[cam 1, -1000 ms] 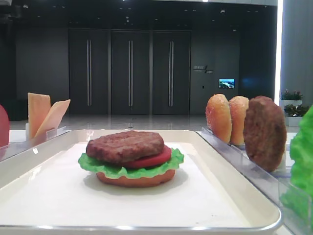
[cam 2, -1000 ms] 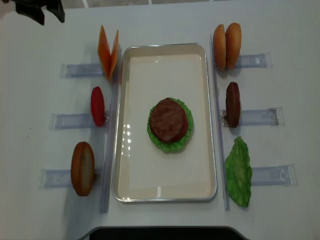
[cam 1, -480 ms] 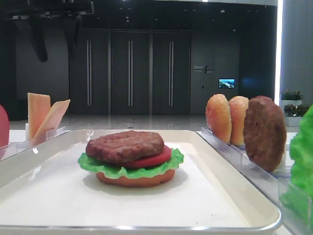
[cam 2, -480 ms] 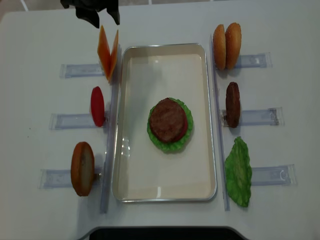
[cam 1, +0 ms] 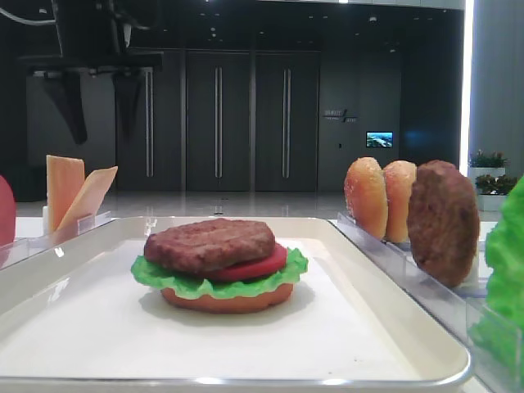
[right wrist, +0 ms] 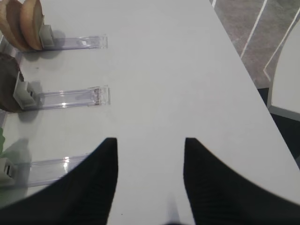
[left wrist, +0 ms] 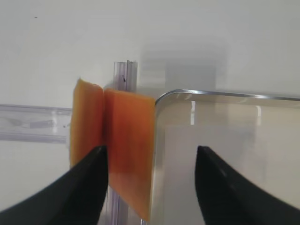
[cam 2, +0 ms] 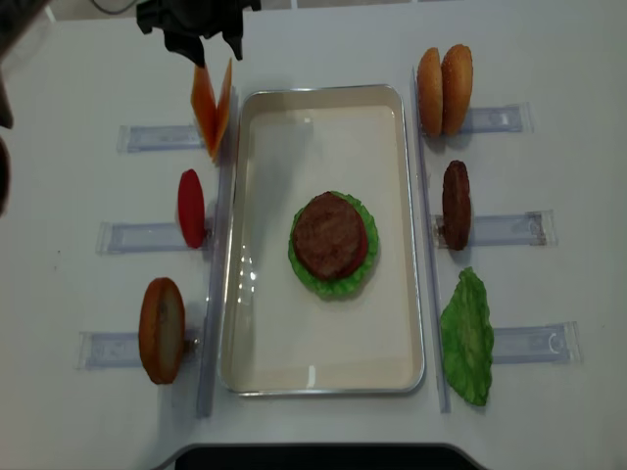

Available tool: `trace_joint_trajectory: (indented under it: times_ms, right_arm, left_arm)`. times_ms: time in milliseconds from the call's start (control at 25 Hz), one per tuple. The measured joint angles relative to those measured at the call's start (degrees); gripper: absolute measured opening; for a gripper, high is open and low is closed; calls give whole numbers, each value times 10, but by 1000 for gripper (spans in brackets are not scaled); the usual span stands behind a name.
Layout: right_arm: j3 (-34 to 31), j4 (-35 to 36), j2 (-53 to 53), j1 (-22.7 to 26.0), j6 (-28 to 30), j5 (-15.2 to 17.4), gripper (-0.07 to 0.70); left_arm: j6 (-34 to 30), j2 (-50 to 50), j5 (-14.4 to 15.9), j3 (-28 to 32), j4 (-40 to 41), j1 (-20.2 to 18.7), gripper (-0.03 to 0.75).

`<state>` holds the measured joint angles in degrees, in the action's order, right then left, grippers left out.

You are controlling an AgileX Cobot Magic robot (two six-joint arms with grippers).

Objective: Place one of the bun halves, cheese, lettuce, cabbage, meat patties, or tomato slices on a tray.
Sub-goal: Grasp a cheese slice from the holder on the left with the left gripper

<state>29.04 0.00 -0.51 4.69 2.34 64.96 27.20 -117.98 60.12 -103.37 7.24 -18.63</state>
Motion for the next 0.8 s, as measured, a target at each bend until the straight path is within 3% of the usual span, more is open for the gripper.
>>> trace_joint_trajectory:
  times_ms: [280,320,400,480,560,800]
  right_arm:
    - [0,0,0,0,0,0,313]
    - [0,0,0,0,0,0,311]
    - [0,0,0,0,0,0,309]
    - [0,0,0,0,0,0,308]
    - [0,0,0,0,0,0,308]
    - [0,0,0,0,0,0,308]
  left_arm:
    - [-12,-63,7,0,0,0,441]
    - [-17,-68,10,0,0,0,403]
    - [-20,-71,15,0,4,0,213]
    - [-25,-67,24,-2,13,1,79]
    - [-26,-56,33,-10,14,2,39]
    - [-27,24,60,-38,-11,1,32]
